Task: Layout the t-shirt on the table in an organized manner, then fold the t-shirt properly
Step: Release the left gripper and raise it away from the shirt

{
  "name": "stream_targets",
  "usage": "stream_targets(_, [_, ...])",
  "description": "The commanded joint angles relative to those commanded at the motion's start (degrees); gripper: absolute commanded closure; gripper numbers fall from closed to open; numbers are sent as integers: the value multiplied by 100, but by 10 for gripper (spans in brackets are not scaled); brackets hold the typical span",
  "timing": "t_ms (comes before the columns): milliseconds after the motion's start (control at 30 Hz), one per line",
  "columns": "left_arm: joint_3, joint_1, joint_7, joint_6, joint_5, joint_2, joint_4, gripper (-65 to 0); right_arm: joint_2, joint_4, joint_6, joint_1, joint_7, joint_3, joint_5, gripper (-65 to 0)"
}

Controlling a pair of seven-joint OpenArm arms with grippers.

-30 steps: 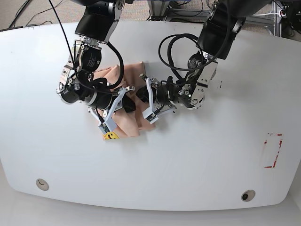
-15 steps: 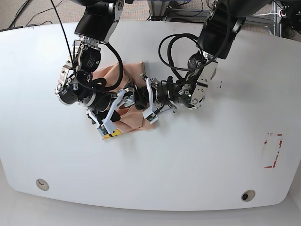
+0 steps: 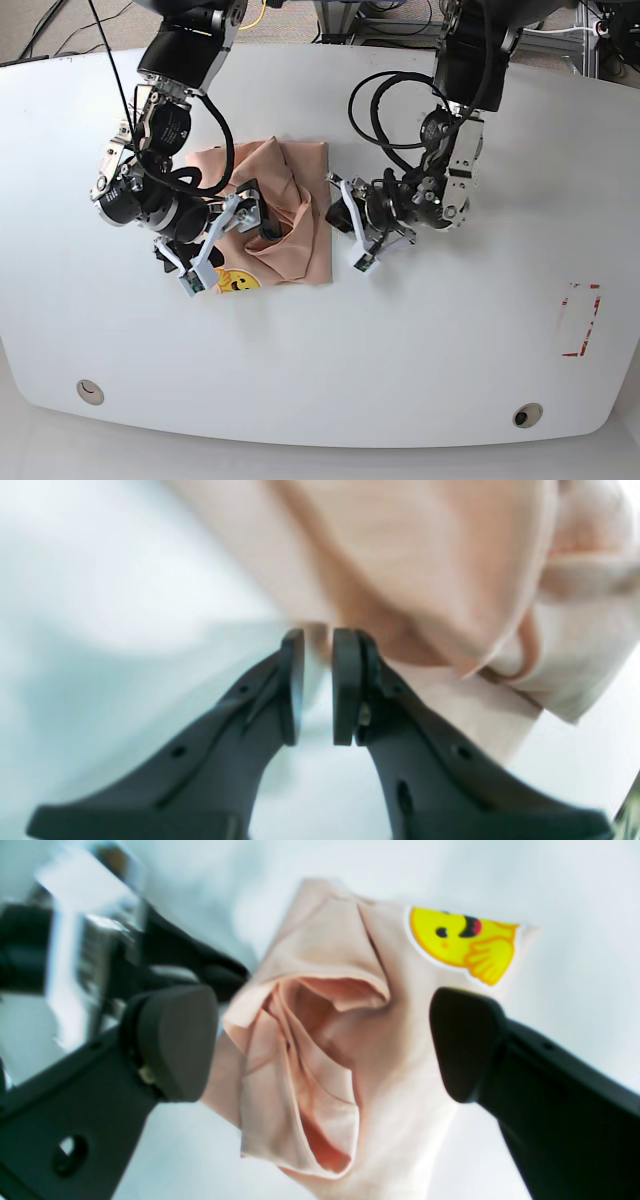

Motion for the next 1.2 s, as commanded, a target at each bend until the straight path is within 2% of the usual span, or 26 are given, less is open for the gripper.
stream_targets(133, [-501,62,0,-26,0,-9,290,-89,-18,-9,0,-35,0,-26,0,-650])
stream_targets(267, [-1099,202,18,-325,0,-26,607,-89,-35,-466,0,-44,9,-35,26,-650])
stream_targets(400, [-1697,308,26,-431,9,-53,844,-89,-35,-1029,0,44,44,-26,26,-634])
stream_targets(433, [-1793,343,26,-431,18,-141,905,-89,-35,-1134,0,62,44,-26,26,-626])
stream_targets(567, [-1899,422,26,-431,9,-501,1046,-89,-132,-1407,0,114,44,-26,26,-604])
stream_targets(733, [-1916,589,26,-440,0,-738,1046,-89,-308,-1530,0,273,44,-44,26,-601])
stream_targets(1000, [-2242,853,26,-440,0,-765,1292,-89,-668,-2110,0,782,44,-44,26,-602])
stream_targets(1200, [-2277,914,35,-440,9,-765,1354,-89,-808,-2620,0,1240,44,-44,26,-601])
